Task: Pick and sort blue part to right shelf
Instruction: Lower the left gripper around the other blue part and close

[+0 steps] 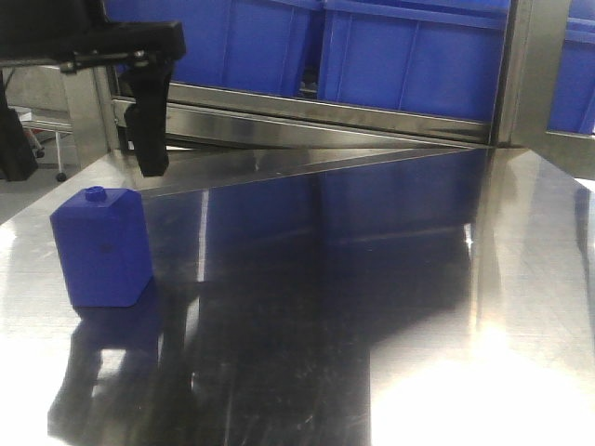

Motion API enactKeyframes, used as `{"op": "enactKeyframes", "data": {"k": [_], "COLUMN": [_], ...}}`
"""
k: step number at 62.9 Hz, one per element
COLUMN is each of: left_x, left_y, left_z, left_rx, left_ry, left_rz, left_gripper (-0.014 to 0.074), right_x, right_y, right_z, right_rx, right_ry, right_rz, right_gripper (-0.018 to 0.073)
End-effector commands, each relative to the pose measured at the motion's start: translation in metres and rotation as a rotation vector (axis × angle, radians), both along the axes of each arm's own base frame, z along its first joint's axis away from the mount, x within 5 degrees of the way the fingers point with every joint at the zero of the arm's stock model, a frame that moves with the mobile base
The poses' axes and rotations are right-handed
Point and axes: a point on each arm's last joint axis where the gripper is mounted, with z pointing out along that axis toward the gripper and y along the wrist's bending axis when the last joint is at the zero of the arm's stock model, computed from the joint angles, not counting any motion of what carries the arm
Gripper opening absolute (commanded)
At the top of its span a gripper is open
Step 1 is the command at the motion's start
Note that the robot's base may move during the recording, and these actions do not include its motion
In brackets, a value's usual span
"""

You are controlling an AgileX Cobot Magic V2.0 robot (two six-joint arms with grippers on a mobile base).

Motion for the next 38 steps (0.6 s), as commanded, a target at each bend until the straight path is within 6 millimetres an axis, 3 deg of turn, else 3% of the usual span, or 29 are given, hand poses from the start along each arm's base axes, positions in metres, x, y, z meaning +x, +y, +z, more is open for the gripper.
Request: {"op": "enactKeyframes", "data": {"k": [1,29,38], "left_x": [-0.004,-0.004,-0.004], "left_y": [0.0,-0.004,-0.004], "left_z": [0.016,-0.027,-0.028], "left_rx": [-0.013,-0.019,-0.023], "left_ry": [-0.019,0.044,0.042], "left_rz": [0.004,0.012,0.013], "left_gripper": [0.0678,0.0678,0.0678], "right_x": [-0.002,-0.002,-0.002], "right_y": [-0.001,-0.001,-0.001], "right_z": [0.017,0.017,0.017], "right_rx": [-0.015,-0.015,-0.015], "right_ry": [-0.112,-0.112,-0.112], "right_rz": [-0.009,-0.009,-0.009], "right_gripper": [0.0414,0.0414,0.0414]}}
